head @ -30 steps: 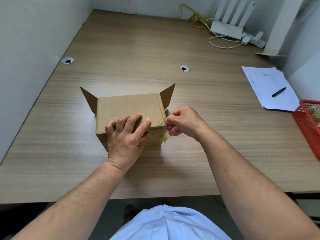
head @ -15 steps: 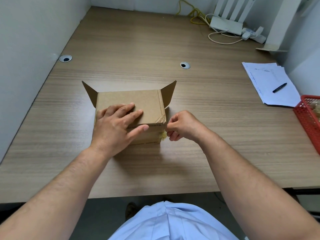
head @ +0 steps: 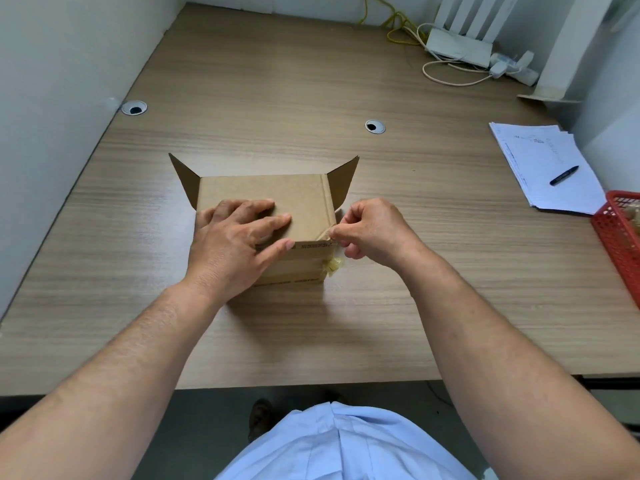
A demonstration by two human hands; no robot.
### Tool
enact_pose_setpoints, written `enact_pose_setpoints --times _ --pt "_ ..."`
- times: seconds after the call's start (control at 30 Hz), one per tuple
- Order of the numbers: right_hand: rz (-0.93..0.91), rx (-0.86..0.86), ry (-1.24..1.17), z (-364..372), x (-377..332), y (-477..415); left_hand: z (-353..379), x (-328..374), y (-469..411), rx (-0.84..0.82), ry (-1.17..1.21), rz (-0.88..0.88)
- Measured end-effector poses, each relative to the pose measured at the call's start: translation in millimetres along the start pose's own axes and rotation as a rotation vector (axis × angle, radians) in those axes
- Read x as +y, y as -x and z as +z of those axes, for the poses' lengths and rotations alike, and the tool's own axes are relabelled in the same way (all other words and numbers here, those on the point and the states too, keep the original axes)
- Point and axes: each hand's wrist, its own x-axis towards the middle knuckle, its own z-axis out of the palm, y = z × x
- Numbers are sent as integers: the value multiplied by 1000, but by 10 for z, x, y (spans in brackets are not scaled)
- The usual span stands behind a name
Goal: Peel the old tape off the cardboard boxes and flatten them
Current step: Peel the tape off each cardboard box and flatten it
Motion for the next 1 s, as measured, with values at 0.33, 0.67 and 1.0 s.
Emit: enact_pose_setpoints --times 0.33,0.67,1.0 --pt "-2 3 74 65 81 62 2 5 4 19 51 -9" --pt "-160 82 271 -11 -70 108 21 -13 6 27 49 2" --pt "-128 46 326 -27 -149 53 31 -28 3 25 39 10"
